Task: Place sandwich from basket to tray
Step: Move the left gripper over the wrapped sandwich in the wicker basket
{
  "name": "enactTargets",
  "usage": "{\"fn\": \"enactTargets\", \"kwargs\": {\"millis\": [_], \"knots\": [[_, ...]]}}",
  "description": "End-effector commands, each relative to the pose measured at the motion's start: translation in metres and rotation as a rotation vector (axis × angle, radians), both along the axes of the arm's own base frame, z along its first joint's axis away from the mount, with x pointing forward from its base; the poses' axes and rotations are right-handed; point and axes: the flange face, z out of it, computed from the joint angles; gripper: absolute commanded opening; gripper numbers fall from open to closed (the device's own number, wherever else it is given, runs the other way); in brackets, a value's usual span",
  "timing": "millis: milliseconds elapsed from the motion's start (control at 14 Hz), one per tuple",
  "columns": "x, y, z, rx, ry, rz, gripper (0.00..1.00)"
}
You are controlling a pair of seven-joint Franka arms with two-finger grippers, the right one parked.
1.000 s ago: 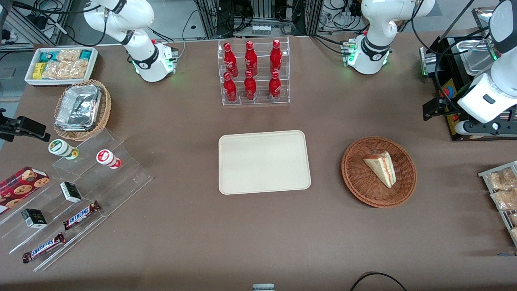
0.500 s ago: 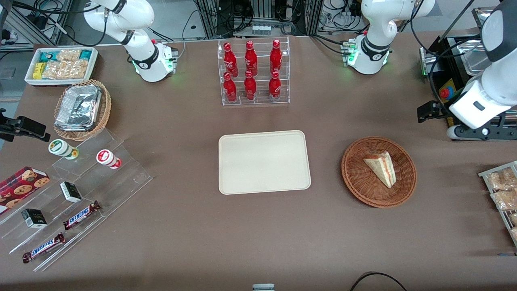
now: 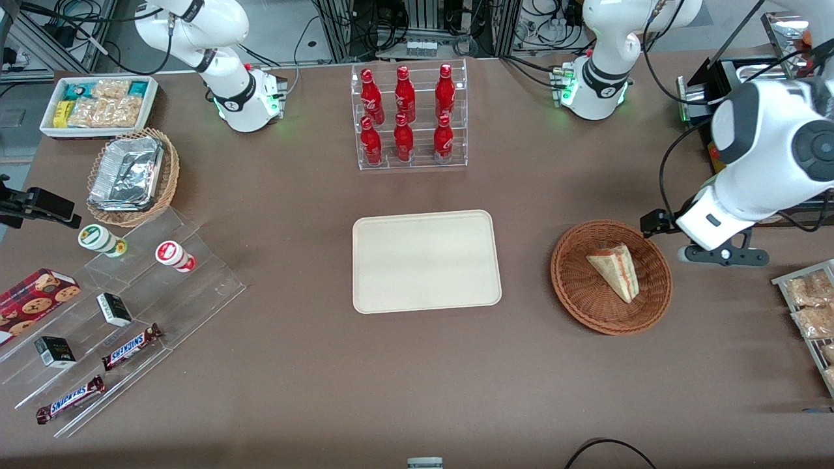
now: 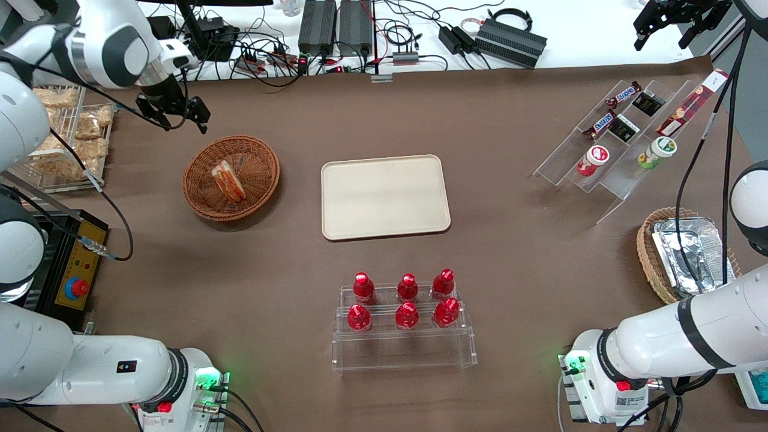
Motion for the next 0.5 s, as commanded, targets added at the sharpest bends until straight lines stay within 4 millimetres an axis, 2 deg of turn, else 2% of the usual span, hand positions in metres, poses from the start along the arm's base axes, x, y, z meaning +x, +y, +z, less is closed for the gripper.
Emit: {"fn": "enactTargets", "kwargs": {"millis": [0,286,429], "knots": [[-0.012,-0.003,-0.028,-0.014,-0.063,0.006,1.0],[-0.016,-0.005,-0.075,-0.021,-0.105,0.131,1.0],[-0.014,-0.023,-0.092,-0.022,-0.103,0.272,1.0]]}}
